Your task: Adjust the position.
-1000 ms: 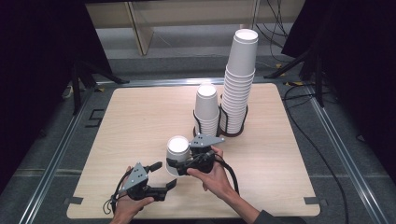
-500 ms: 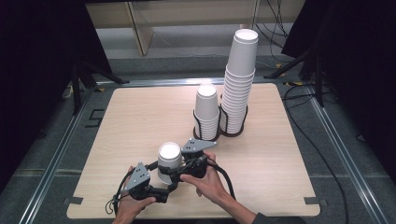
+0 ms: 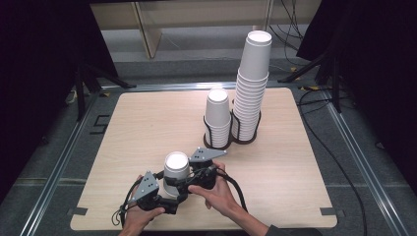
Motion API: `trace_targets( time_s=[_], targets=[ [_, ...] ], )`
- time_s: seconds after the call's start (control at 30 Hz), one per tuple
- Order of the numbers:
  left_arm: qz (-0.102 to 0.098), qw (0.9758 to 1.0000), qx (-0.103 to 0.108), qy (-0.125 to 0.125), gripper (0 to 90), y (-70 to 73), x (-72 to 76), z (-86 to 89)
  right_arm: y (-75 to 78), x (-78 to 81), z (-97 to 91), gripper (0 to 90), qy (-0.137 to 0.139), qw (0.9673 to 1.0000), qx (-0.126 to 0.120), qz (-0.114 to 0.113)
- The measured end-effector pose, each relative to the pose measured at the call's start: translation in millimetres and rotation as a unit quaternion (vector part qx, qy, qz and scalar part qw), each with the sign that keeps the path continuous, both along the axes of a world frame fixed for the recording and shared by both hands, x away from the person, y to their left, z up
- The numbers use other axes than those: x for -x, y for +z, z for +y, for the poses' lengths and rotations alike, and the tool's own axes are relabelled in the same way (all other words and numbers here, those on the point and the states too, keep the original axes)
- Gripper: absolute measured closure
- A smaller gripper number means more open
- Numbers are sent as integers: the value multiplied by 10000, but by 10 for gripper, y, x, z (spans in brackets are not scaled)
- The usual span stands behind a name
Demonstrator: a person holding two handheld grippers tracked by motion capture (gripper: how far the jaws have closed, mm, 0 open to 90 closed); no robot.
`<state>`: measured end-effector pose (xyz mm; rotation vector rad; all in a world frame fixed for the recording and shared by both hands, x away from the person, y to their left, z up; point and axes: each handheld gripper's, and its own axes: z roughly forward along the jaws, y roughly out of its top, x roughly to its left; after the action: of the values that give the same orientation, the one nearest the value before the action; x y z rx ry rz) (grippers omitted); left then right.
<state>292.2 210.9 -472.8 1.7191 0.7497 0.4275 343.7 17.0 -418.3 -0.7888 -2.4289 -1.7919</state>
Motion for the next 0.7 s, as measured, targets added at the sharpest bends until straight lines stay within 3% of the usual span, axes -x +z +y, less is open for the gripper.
trace_targets(
  time_s=[0.03,0.13,0.3,0.37,0.63,0.67,0.7],
  targets=[
    [-14,10000,45,-35,0,-2,-3,0,-7,7,6,187,8,10000,-43,76],
    [43,9999,91,-25,7,2,3,8,-12,4,16,187,23,10000,-29,-17],
    [101,9999,-28,-40,27,17,17,27,-11,4,14,177,58,9999,-33,121],
    [54,10000,17,-76,46,20,16,23,1,9,3,169,34,9999,-37,149],
    [-138,9989,-352,-267,72,76,48,17,74,-26,-76,155,295,9994,132,161],
    [-300,9977,-500,-336,75,92,44,19,110,-27,-105,154,293,9994,187,-1],
    [-375,9971,-562,-350,77,97,47,16,124,-24,-110,154,394,9990,185,87]
  ],
)
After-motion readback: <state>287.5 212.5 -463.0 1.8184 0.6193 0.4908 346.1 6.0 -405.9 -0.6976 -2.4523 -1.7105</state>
